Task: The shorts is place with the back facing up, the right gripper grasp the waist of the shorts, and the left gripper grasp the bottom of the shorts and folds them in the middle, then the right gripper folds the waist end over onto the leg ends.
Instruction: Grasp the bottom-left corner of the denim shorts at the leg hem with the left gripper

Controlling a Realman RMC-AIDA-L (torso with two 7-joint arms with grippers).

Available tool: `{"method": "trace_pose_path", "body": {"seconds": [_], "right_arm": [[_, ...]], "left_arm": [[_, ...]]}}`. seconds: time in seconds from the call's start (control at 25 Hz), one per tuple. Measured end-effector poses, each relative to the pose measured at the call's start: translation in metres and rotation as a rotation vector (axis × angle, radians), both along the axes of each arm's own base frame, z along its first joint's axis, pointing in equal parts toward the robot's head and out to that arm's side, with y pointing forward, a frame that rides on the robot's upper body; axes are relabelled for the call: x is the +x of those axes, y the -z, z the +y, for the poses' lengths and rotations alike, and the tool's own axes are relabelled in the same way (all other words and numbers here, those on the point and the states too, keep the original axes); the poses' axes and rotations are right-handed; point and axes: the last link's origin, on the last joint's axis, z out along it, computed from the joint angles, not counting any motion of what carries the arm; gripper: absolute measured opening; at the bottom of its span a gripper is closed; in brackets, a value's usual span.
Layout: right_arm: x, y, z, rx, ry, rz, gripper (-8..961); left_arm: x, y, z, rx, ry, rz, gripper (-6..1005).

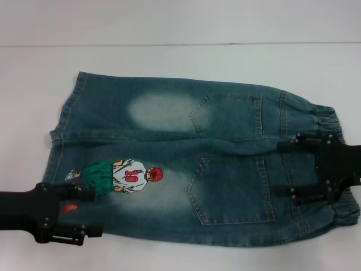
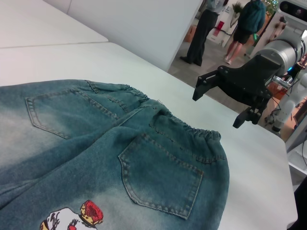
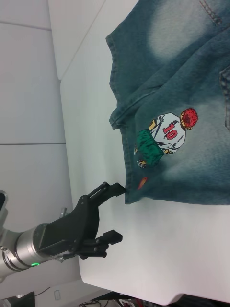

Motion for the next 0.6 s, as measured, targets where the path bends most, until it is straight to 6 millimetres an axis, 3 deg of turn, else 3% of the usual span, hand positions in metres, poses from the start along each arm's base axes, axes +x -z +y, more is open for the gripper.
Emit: {"method": "trace_pose_path", "body": {"seconds": [0.6], "right_arm": [[0.0002,-0.0010,0.0002,0.008,-0.006,0.000,916]], "left_arm": [[-0.0002,0.0018,0.0002,-0.006,-0.002,0.007,935]]}}
